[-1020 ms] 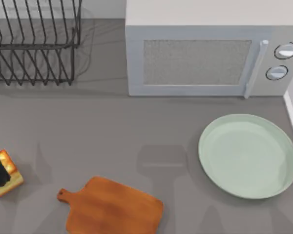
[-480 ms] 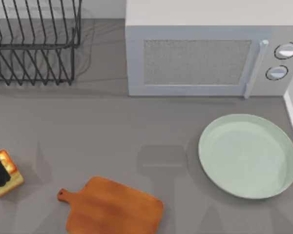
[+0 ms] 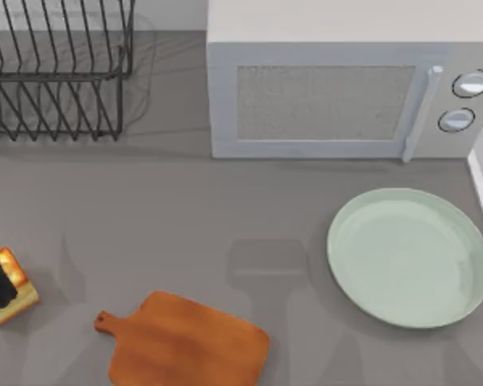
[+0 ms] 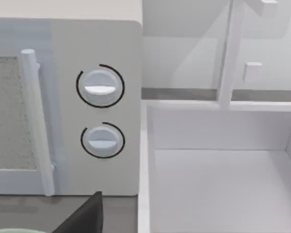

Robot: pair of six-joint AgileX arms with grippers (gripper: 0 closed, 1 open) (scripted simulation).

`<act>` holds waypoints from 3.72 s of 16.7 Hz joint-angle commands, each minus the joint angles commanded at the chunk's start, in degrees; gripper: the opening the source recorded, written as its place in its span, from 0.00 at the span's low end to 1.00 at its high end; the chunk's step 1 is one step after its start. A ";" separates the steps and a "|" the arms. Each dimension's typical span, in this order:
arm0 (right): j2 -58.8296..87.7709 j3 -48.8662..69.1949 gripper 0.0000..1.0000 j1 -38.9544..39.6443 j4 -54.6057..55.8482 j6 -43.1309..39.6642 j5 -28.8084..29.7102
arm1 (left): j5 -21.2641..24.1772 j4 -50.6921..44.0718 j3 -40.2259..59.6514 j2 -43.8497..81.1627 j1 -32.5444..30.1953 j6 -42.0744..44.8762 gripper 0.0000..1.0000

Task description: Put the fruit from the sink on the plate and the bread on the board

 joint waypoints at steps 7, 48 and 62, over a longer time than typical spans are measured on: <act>32.37 25.43 1.00 -4.44 -16.26 -4.18 0.06 | 0.00 0.00 0.00 0.00 0.00 0.00 1.00; 130.81 80.42 1.00 -15.93 -31.66 -14.72 0.32 | 0.00 0.00 0.00 0.00 0.00 0.00 1.00; 130.81 80.42 0.00 -15.93 -31.66 -14.72 0.32 | 0.00 0.00 0.00 0.00 0.00 0.00 1.00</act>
